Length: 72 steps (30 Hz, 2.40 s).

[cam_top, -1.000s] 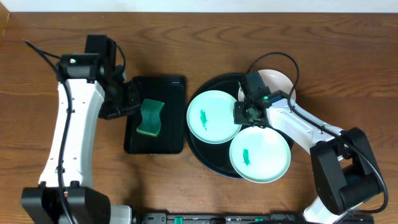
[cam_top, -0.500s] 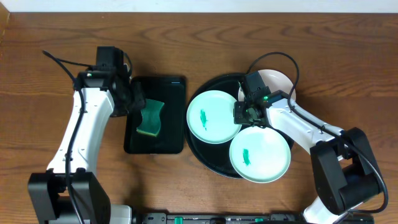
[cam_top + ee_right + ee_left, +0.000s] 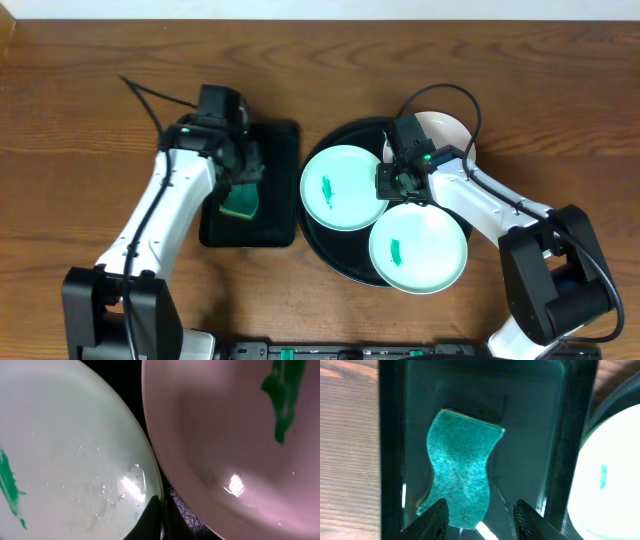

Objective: Clean dirty plates on tray and stack at the side
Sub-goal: 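Move the left gripper over the green sponge in the black tray, then lower the left gripper and grasp the green sponge, then lift the green sponge slightly with the left gripper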

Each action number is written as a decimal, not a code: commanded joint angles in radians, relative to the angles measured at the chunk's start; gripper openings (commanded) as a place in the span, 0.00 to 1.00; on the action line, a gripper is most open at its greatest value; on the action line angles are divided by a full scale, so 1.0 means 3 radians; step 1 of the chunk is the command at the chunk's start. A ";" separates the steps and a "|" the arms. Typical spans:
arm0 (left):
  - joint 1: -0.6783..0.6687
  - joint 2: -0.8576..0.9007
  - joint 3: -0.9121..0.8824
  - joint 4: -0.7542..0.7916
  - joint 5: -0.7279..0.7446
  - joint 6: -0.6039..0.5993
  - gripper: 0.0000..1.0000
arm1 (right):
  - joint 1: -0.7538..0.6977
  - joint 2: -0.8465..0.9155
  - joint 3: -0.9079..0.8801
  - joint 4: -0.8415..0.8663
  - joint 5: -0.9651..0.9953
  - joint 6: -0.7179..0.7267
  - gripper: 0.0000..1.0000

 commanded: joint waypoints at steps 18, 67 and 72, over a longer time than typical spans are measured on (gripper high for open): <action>0.0011 0.0423 -0.0013 0.0097 -0.0179 -0.0206 0.48 | 0.0028 0.0031 0.0000 -0.0005 -0.0006 0.0020 0.05; 0.0009 0.0824 -0.0013 0.0104 -0.0285 -0.0203 0.47 | 0.0165 0.0031 -0.0004 -0.0003 0.0159 0.0022 0.19; 0.0009 0.0824 -0.0013 0.0114 -0.0285 -0.0203 0.47 | 0.0165 0.0031 -0.0008 -0.0004 0.0156 0.0024 0.11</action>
